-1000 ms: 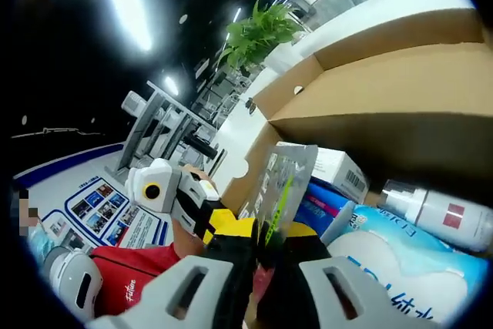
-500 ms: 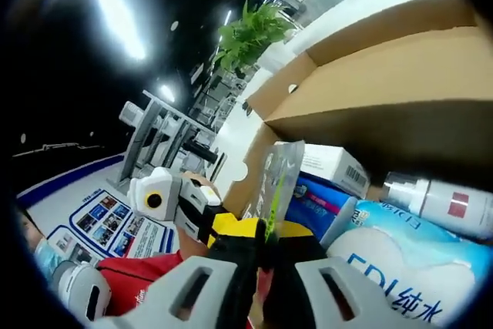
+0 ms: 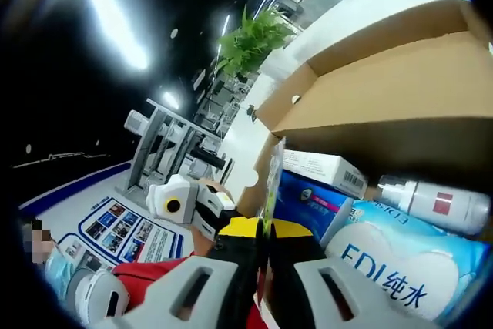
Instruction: Operate the shoe box by opening the lid, removing the specified soft item, and placing it in the target area until the item is outside and the box remains undamaged.
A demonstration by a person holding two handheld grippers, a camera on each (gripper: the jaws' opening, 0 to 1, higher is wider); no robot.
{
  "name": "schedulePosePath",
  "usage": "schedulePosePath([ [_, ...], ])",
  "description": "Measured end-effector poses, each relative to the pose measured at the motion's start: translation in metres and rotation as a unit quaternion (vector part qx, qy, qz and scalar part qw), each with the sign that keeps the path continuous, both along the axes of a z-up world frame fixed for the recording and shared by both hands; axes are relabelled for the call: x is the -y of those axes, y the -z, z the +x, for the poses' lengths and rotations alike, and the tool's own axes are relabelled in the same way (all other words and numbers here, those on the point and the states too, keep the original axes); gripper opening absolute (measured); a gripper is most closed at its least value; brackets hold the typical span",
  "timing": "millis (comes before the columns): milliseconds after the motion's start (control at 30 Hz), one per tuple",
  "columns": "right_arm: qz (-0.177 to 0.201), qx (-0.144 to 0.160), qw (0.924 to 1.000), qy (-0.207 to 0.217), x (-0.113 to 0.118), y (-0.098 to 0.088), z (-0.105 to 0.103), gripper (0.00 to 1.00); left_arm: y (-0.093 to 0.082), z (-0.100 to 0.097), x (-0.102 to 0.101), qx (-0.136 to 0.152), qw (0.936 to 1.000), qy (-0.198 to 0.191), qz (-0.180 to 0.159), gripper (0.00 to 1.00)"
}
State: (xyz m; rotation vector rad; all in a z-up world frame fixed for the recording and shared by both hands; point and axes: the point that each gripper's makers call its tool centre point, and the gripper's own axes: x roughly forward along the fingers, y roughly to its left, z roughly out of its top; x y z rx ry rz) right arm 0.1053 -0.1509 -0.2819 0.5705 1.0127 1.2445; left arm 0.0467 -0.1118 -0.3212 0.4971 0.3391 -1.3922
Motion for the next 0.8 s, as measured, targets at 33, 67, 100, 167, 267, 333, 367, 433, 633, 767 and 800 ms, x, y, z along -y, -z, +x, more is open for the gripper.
schedulePosePath([
  [33,0.001,0.000,1.0000,-0.004,0.001,0.000,0.000,0.02,0.000,0.000,0.000,-0.002,1.0000,0.001,0.000,0.01],
  [67,0.004,0.001,1.0000,-0.004,0.003,0.000,0.000,0.02,0.000,0.000,0.000,-0.003,1.0000,0.002,0.000,0.01],
  [100,0.005,0.000,1.0000,-0.003,0.004,0.000,0.000,0.02,0.000,0.000,0.000,-0.001,1.0000,0.005,0.000,0.01],
  [167,0.005,-0.003,1.0000,-0.003,0.008,0.001,-0.001,0.02,0.001,0.000,0.000,-0.001,1.0000,0.005,0.000,0.01],
  [267,0.015,-0.010,0.9998,0.003,0.013,0.000,-0.004,0.02,0.000,0.000,0.000,0.003,1.0000,0.009,-0.001,0.01],
  [333,0.017,-0.009,0.9998,0.005,0.016,0.000,-0.006,0.02,0.000,0.000,0.000,0.000,1.0000,0.008,-0.001,0.00],
  [367,0.020,-0.011,0.9997,0.005,0.017,-0.001,-0.006,0.02,0.000,0.000,0.000,0.001,1.0000,0.009,-0.001,0.00],
  [433,0.023,-0.014,0.9996,0.007,0.019,-0.002,-0.011,0.02,0.000,0.000,0.001,-0.003,1.0000,0.009,-0.001,0.00],
  [633,0.045,-0.016,0.9987,0.017,0.027,-0.005,-0.015,0.02,0.000,0.000,-0.001,0.001,0.9999,0.013,0.001,0.01],
  [767,0.065,-0.015,0.9974,0.029,0.031,-0.008,-0.016,0.02,0.000,-0.001,-0.001,0.012,0.9998,0.013,0.000,0.01],
  [800,0.068,-0.013,0.9971,0.030,0.032,-0.009,-0.017,0.02,0.000,0.000,-0.001,0.013,0.9998,0.012,0.001,0.01],
])
